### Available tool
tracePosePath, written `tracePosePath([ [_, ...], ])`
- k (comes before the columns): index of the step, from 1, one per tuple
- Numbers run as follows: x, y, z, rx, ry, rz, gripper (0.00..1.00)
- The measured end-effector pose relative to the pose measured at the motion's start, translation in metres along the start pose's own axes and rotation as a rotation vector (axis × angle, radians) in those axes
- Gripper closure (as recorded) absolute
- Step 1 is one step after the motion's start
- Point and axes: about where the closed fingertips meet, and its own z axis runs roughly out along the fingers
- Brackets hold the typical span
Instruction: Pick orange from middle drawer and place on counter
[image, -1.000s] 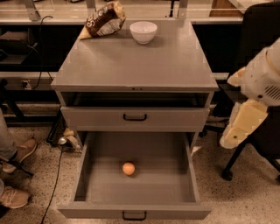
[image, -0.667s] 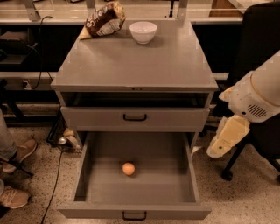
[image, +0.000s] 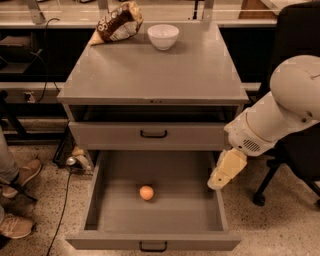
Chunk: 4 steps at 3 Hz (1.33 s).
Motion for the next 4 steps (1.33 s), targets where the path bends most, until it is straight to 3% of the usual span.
tracePosePath([
  [1, 0.0, 0.0, 0.001, 0.0, 0.0, 0.002, 0.0],
  [2, 0.005, 0.008, 0.037, -0.017, -0.028, 0.067, 0.0],
  [3, 0.016, 0.037, 0.109, -0.088, -0.084, 0.18, 0.0],
  [4, 0.022, 0.069, 0.175, -0.136, -0.11, 0.257, 0.0],
])
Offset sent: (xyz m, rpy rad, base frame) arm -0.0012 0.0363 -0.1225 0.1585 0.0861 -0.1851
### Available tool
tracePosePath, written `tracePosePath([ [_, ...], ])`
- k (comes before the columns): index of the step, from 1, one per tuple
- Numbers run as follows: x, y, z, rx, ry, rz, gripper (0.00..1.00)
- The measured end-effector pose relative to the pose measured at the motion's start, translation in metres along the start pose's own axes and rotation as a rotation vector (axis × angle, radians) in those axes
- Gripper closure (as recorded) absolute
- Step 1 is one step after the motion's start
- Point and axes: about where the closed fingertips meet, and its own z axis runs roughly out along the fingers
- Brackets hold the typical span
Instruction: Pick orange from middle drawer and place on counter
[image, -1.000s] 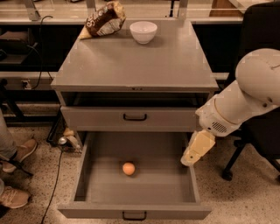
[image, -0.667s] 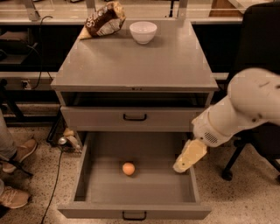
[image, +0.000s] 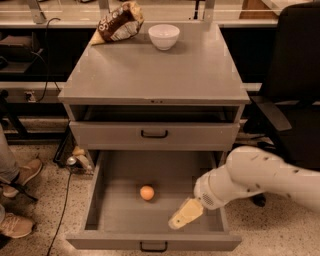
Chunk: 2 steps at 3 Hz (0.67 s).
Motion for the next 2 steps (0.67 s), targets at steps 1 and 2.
tracePosePath([
  [1, 0.004, 0.013, 0.063, -0.009, -0.028, 0.059, 0.0],
  [2, -0.011, 0.001, 0.071, 0.046, -0.095, 0.084, 0.0],
])
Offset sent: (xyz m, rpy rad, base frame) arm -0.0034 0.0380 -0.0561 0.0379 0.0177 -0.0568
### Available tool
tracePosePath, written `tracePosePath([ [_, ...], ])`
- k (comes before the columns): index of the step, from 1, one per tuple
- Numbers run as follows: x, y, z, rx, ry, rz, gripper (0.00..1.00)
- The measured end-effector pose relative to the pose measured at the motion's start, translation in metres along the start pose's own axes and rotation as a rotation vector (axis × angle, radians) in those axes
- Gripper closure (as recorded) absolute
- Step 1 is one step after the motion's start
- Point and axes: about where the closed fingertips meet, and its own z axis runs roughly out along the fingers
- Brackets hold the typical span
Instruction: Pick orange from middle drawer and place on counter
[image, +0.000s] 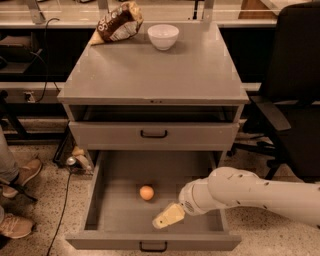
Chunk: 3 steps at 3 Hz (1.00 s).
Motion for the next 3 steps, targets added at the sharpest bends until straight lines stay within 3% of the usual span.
tracePosePath([
  [1, 0.0, 0.0, 0.0, 0.0, 0.0, 0.0, 0.0],
  [2, -0.006, 0.0, 0.025, -0.036, -0.059, 0.002, 0.0],
  [3, -0.019, -0.004, 0.082, -0.081, -0.186, 0.003, 0.0],
])
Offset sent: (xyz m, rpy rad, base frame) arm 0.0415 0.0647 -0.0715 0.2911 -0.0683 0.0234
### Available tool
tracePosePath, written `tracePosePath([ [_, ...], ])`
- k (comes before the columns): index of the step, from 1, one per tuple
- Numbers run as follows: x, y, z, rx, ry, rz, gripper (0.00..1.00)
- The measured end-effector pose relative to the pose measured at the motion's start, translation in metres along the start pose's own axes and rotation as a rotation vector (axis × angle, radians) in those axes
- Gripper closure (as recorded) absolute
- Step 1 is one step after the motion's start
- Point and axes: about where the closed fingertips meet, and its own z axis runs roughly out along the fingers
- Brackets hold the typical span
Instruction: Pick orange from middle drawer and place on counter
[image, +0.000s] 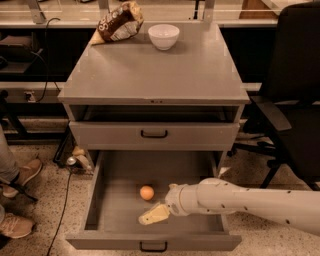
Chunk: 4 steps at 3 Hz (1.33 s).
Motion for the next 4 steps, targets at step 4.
tracePosePath([
  [4, -0.021, -0.02, 0.054, 0.106, -0.102, -0.097, 0.0],
])
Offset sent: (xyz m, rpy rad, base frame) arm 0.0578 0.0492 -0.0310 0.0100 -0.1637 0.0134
